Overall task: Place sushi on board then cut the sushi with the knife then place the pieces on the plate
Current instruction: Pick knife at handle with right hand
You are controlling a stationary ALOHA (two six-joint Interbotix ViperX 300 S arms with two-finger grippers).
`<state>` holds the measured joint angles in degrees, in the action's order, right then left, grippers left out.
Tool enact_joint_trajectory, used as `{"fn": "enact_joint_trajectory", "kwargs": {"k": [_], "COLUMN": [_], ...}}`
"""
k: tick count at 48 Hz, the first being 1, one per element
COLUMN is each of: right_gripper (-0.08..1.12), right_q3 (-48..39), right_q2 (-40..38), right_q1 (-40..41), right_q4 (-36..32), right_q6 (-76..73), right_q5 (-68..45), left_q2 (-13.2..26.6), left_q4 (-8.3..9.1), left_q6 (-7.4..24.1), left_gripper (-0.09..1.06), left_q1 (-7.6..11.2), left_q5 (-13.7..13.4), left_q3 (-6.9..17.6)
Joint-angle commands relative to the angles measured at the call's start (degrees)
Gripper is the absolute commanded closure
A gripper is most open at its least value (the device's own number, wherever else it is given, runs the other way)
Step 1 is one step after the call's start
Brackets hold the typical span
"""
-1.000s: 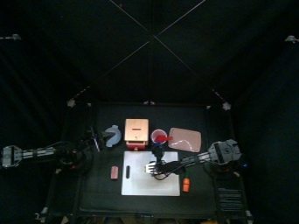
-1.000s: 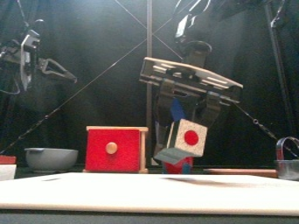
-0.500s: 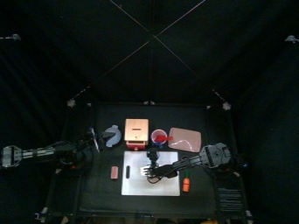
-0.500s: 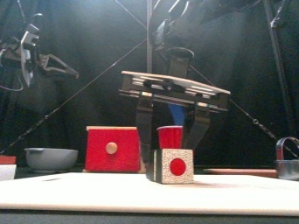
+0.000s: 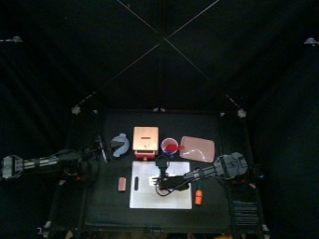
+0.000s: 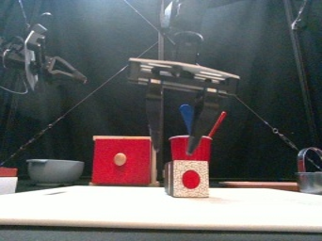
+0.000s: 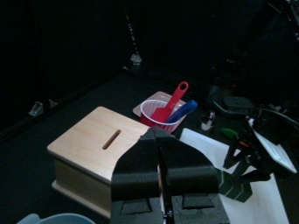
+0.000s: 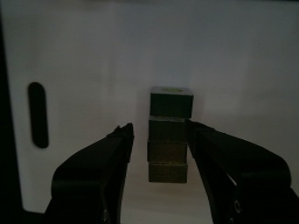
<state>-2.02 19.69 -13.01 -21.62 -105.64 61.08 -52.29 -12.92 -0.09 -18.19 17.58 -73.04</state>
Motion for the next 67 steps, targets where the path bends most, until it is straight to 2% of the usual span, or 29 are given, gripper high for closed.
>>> {"fn": "enact_joint_trajectory", "kwargs": {"k": [1, 11, 20, 26, 33, 48, 55, 61, 67], "right_gripper": [0.2, 0.2, 0.2, 0.2, 0.21, 0.21, 0.21, 0.21, 0.21], "right_q3": [0.18, -7.91, -20.04, -26.46, -30.94, -34.8, -35.33, -35.6, -36.04], "right_q2": [-5.98, -14.85, -24.61, -29.79, -34.89, -43.33, -43.07, -42.1, -41.92], "right_q1": [-0.97, -3.34, -3.25, -1.58, 3.34, 13.18, 14.24, 13.71, 11.95], "right_q4": [-2.29, -1.23, 0.88, 1.14, -0.62, -8.7, -13.1, -20.74, -25.75], "right_q6": [1.05, 6.68, 17.4, 27.07, 39.29, 70.22, 79.72, 85.52, 87.71], "right_q5": [2.11, 6.77, 6.94, 6.5, 5.8, 5.45, 5.27, 4.48, 1.14], "left_q2": [0.26, 0.26, 0.26, 0.26, 0.26, 0.26, 0.26, 0.26, 0.26], "left_q4": [-0.09, -0.18, 0.18, 0.88, 0.7, 0.18, -1.85, -3.6, -4.04], "left_q6": [0.0, 0.0, 0.26, 0.18, 0.09, -0.26, -0.18, -0.18, -0.09], "left_gripper": [0.96, 0.96, 0.96, 0.96, 0.96, 0.96, 0.96, 0.96, 0.96], "left_q1": [-0.26, -0.62, -1.05, -2.37, -3.69, -7.12, -7.73, -8.53, -9.58], "left_q5": [0.18, 0.18, 0.53, 0.62, 0.79, 2.55, 3.25, 3.43, 3.43], "left_q3": [2.37, 3.87, 5.1, 5.36, 5.45, 5.54, 5.36, 4.83, 4.39]}}
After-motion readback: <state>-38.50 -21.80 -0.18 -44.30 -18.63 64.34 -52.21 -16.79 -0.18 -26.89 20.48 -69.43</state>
